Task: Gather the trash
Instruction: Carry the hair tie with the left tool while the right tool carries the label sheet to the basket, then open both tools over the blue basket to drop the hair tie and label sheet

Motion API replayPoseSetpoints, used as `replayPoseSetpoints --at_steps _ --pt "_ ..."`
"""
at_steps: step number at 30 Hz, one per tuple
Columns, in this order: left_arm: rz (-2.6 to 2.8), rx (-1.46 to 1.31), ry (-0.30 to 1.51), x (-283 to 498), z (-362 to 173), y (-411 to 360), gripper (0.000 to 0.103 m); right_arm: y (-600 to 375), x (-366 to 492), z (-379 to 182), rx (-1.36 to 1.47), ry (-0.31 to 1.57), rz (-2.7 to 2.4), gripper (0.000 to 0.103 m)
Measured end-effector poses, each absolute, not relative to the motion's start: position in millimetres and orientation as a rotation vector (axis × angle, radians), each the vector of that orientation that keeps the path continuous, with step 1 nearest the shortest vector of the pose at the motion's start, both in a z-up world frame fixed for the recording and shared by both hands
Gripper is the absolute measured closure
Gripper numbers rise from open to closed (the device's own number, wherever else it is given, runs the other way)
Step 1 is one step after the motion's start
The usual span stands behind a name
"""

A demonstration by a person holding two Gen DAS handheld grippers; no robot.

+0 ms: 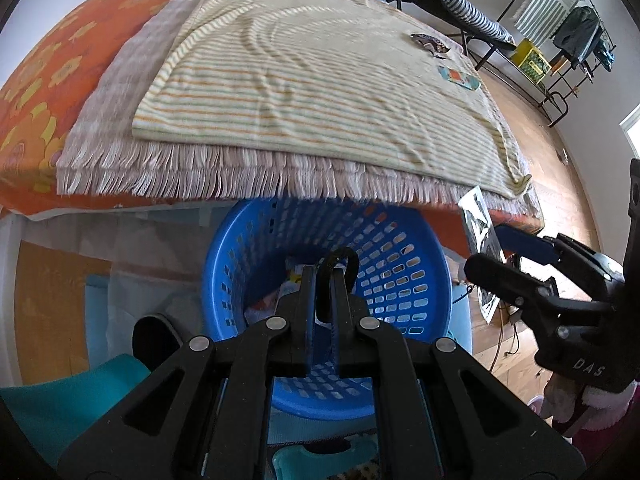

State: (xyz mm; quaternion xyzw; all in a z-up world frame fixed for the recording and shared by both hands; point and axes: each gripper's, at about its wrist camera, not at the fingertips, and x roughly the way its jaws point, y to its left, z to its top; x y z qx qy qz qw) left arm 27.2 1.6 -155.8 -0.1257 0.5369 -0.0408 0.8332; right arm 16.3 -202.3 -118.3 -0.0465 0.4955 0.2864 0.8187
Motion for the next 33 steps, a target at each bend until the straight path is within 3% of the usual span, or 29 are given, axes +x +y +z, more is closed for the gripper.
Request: replayPoseSetpoints --at_steps 15,17,19,21,33 --pt "-0.06 -0.268 1.175 26.2 -167.0 5.2 0.098 -198.7 15.6 -135.1 -0.111 1.1 0.595 0.037" --pt "-0.057 -0.271 1.184 26.4 -169.0 5.5 0.091 -199.1 15.9 -136.6 -0.108 1.102 0.593 0.032" --pt "-0.053 -0.266 1.181 25.4 -169.3 5.6 0.072 -199.5 16.1 -137.7 -0.106 1.103 0.588 0.029" --pt "-0.05 -0.262 1.176 24.3 -169.0 4.9 0.066 -200.4 17.4 -138.6 -0.101 1.108 0.583 0.028" --pt "-0.038 -0.273 1.182 25.3 -169.5 6.8 0.066 -211.4 25.9 -137.9 -0.086 1.113 0.519 0.013"
